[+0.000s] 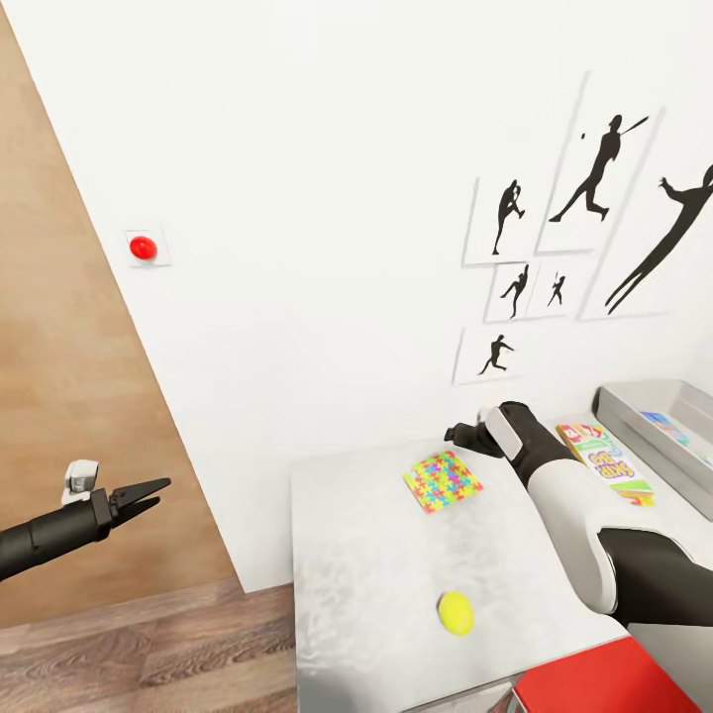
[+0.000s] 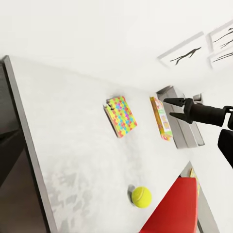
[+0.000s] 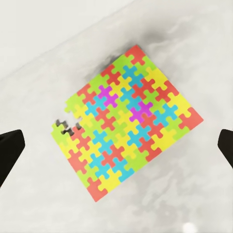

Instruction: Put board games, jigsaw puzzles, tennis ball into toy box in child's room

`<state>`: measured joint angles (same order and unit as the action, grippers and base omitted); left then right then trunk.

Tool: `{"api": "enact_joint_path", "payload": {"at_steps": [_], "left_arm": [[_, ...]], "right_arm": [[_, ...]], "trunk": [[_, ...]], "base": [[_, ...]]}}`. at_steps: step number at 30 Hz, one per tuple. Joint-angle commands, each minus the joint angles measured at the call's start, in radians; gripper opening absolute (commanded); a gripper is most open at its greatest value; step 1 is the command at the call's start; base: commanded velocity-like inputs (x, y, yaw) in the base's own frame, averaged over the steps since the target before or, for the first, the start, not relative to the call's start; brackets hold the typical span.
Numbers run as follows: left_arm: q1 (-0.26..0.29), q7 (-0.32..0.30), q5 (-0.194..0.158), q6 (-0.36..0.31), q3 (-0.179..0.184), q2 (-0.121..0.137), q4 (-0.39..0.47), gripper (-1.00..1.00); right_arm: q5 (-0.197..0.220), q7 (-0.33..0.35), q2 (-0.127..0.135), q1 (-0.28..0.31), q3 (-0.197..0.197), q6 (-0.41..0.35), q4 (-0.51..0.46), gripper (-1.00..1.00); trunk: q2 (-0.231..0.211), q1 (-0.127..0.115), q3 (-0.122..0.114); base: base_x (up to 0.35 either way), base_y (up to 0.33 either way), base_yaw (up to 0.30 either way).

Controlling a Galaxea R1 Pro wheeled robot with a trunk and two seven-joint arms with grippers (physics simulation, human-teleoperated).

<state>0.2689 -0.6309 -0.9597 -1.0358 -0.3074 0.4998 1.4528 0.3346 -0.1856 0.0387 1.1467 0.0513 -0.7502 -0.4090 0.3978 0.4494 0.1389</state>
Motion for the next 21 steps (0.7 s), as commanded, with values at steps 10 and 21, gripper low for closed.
{"api": "enact_joint_path", "payload": {"at_steps": [10, 21], "left_arm": [[0.001, -0.006, 0.004, -0.004, -0.001, 0.000, 0.000, 1.00], [0.001, -0.006, 0.005, -0.004, -0.001, 0.002, 0.000, 1.00]], "right_arm": [[0.011, -0.009, 0.000, 0.001, 0.002, -0.003, -0.001, 1.00], [0.011, -0.010, -0.001, 0.001, 0.003, -0.003, -0.002, 1.00]], "trunk": [[0.002, 0.001, 0.002], [0.002, 0.001, 0.002]], "base": [[0.000, 0.000, 0.000], [0.091, 0.000, 0.000]]}}
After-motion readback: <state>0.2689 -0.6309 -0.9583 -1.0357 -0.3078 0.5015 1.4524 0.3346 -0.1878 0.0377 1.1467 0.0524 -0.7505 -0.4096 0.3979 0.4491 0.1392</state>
